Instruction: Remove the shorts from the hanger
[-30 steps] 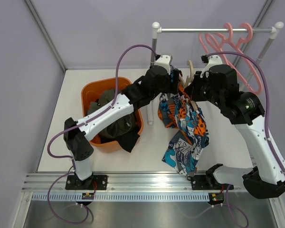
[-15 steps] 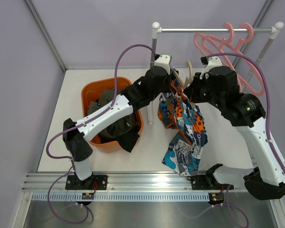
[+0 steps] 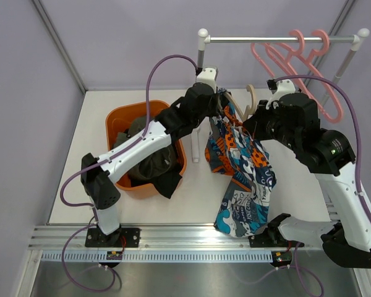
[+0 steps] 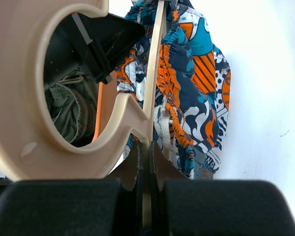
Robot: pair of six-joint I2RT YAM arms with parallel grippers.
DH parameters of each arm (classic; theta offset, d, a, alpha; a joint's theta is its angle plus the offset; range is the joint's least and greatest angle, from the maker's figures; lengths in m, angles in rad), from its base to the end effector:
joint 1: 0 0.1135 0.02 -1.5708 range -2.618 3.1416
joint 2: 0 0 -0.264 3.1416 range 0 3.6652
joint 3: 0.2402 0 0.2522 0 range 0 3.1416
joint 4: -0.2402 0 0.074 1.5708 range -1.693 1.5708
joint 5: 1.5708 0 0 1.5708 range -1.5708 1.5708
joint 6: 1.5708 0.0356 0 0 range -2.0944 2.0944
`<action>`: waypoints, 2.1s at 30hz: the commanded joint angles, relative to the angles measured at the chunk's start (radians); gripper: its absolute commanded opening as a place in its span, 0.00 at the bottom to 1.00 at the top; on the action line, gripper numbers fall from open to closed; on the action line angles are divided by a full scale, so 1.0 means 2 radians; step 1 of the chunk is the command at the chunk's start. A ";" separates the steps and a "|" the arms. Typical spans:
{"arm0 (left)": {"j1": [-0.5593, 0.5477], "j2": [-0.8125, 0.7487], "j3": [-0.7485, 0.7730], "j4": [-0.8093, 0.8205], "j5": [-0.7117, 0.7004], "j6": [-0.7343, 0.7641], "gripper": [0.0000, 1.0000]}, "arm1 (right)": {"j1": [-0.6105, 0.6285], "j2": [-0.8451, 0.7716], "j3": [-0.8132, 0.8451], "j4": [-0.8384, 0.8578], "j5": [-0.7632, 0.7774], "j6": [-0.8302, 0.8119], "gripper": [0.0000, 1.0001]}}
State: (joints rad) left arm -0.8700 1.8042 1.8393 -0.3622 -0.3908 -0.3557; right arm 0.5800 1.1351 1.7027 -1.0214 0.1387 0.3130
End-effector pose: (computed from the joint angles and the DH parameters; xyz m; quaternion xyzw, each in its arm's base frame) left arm 0.2844 -0.3161 0.4045 0.0934 0.7999 -0.1996 0.5582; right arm 0.1542 0.0951 0.4872 -0.0762 0.8434 0.1753 0.5022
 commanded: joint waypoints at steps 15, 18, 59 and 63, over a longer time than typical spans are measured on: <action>0.040 0.001 0.012 0.055 -0.043 0.024 0.00 | 0.007 -0.024 0.005 -0.015 -0.058 -0.017 0.00; 0.054 0.027 0.047 0.047 -0.036 0.027 0.00 | 0.007 -0.034 0.005 -0.015 -0.081 -0.021 0.00; -0.110 -0.291 -0.133 0.018 0.303 0.262 0.00 | -0.010 0.131 0.123 0.157 0.260 -0.025 0.00; -0.113 -0.310 -0.104 -0.032 0.340 0.288 0.00 | -0.015 0.158 0.176 0.159 0.239 -0.012 0.00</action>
State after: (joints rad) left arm -1.0920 1.2133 1.5703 -0.3676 0.1822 0.1390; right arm 0.5602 1.4441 1.9583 -0.7692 0.5606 0.2760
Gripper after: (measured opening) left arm 0.037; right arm 0.042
